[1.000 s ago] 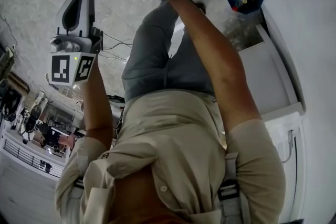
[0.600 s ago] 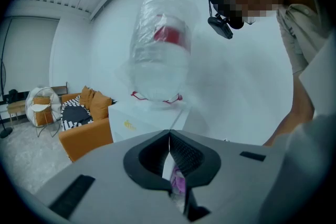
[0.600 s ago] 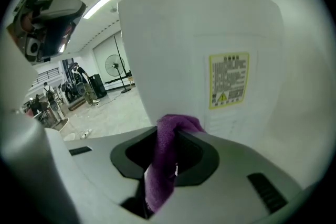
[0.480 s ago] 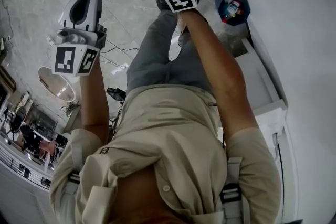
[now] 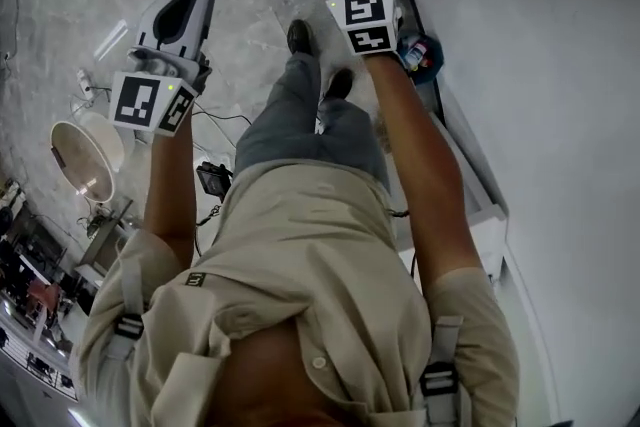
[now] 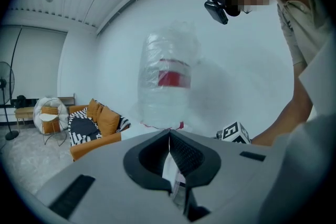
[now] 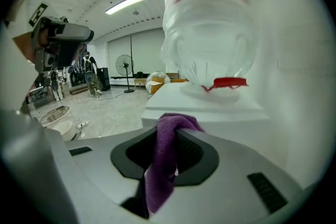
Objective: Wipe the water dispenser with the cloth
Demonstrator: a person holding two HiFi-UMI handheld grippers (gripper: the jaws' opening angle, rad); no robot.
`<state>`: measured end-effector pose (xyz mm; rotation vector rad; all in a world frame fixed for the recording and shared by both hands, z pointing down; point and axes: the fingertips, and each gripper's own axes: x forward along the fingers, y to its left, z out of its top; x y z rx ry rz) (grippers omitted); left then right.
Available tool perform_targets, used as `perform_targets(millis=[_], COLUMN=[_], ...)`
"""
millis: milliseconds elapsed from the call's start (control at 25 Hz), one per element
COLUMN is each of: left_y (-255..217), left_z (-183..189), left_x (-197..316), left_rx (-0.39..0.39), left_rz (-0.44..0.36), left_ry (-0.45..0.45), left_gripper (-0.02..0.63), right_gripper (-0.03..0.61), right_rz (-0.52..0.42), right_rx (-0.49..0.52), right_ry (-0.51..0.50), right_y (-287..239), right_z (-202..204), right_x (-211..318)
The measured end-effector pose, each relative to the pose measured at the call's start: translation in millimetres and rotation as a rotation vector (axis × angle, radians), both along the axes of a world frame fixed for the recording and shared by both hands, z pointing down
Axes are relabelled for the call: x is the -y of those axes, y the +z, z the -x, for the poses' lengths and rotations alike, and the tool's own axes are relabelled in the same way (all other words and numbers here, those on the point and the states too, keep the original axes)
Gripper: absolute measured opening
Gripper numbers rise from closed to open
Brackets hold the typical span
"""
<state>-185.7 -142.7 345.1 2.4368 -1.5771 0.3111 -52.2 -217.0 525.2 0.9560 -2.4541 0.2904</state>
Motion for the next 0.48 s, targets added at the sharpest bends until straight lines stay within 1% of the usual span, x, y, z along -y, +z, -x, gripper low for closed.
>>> perform_targets(millis=[280,360,480], left_y=[-47,-59,-79], left_z=[17,22,27], left_x=[-20,-30,-45], left_rx=[-0.003,0.005,0.025], left_rz=[-0.047,-0.065,-0.082], left_ry=[-0.026,-0.032,-0.022], left_gripper=[0.019,0.019,0.018], right_gripper=[0.092,0.092,0.092], right_rz=[-0.095,-0.132,-0.153], right_rx=[-0.004,0.002,0.025], right_ry=[-0.030,-0.036,-0.037], right_y=[-96,-124,-165], right_z=[-16,-21,-28], right_x=[-4,-11,-29])
